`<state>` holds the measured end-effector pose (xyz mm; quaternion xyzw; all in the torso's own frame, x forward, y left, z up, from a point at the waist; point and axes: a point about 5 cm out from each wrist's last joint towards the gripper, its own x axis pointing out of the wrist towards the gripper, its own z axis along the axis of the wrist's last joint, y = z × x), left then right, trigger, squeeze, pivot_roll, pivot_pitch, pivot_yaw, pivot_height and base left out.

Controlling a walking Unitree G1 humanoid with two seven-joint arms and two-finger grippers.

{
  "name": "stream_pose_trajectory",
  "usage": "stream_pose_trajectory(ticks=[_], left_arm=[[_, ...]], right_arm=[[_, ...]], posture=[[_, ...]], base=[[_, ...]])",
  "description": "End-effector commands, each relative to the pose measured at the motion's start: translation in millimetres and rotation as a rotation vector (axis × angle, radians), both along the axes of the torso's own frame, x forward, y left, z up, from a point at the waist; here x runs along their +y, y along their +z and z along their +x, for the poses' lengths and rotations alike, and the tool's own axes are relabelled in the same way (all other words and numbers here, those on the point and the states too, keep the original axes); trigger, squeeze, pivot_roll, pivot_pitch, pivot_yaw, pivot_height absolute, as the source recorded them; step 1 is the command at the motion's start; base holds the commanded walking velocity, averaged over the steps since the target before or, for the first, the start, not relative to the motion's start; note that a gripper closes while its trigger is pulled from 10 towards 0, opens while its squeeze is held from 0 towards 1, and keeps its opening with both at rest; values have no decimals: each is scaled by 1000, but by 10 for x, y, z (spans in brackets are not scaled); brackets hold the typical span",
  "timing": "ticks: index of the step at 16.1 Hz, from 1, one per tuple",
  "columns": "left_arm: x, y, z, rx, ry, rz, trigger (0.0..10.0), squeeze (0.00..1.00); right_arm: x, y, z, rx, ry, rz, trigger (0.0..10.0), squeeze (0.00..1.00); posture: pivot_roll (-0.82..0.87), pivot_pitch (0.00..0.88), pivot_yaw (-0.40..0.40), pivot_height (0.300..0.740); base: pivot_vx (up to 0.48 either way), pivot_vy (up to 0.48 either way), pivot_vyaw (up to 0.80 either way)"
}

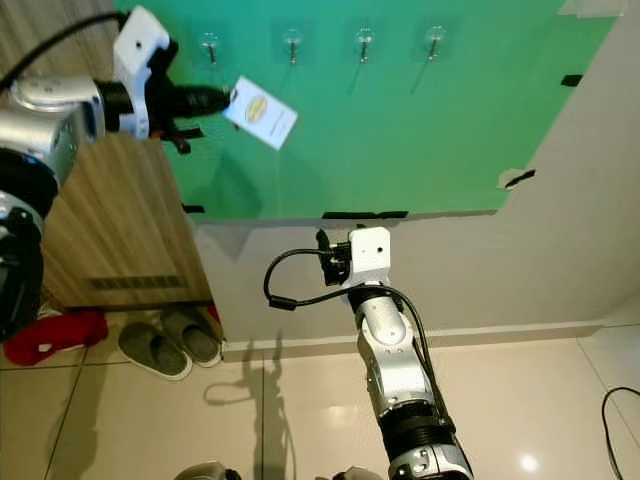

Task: Hang keys on a hook

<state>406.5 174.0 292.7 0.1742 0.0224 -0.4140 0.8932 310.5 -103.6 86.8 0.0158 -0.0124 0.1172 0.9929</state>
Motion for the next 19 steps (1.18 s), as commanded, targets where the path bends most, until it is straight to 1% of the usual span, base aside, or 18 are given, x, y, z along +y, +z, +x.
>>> stream_pose_trajectory(ticks=[1, 3, 6, 7, 8, 9, 10, 11, 14, 15, 16, 19], left_arm=[[-29, 73, 8, -2, -3, 11, 10000, 0], [-41, 81, 11, -3, -1, 21, 10000, 0], [-11, 101, 25, -14, 41, 47, 10000, 0], [24, 134, 42, -30, 95, 32, 10000, 0], [63, 182, 62, -55, 161, -4, 10000, 0], [76, 205, 69, -64, 185, -33, 10000, 0], [95, 240, 77, -78, 217, -86, 10000, 0], [102, 253, 79, -80, 227, -123, 10000, 0], [138, 289, 93, -98, 286, -194, 10000, 0], [127, 285, 90, -83, 271, -221, 10000, 0], [97, 242, 80, -67, 223, -213, 10000, 0], [18, 53, 13, -31, 33, -139, 10000, 0]], right_arm=[[3, 4, -10, -1, 7, -18, 10000, 114], [2, 4, -10, -1, 7, -17, 10000, 118], [16, -8, -13, 3, 8, -16, 10000, 118], [23, -11, -15, 4, 7, -14, 10000, 118], [28, -11, -19, 3, 6, -13, 10000, 118], [29, -10, -20, 3, 5, -13, 10000, 114], [31, -9, -23, 2, 5, -13, 10000, 114], [30, -9, -26, 1, 5, -13, 10000, 114], [19, -25, -26, 9, 15, -20, 10000, 118], [26, -21, -19, 9, 17, -21, 10000, 118], [35, -12, -11, 6, 21, -22, 10000, 114], [39, -34, -37, 11, 21, -18, 10000, 118]], posture=[[-85, 0, 18, 740], [-85, 0, 18, 740], [-85, 0, 23, 740], [-86, 0, 28, 740], [-86, 0, 28, 740], [-86, 0, 28, 740], [-87, 0, 28, 740], [-88, 0, 26, 740], [-84, 0, 16, 740], [-84, 0, 16, 740], [-78, 0, 10, 740], [-74, 0, 12, 740]], base=[[0, 0, 0], [0, 0, 0], [0, 0, 0], [0, 0, 0], [0, 0, 0], [0, 0, 0], [0, 0, 0], [0, 0, 0], [0, 0, 0], [0, 0, 0], [0, 0, 0], [0, 0, 0]])
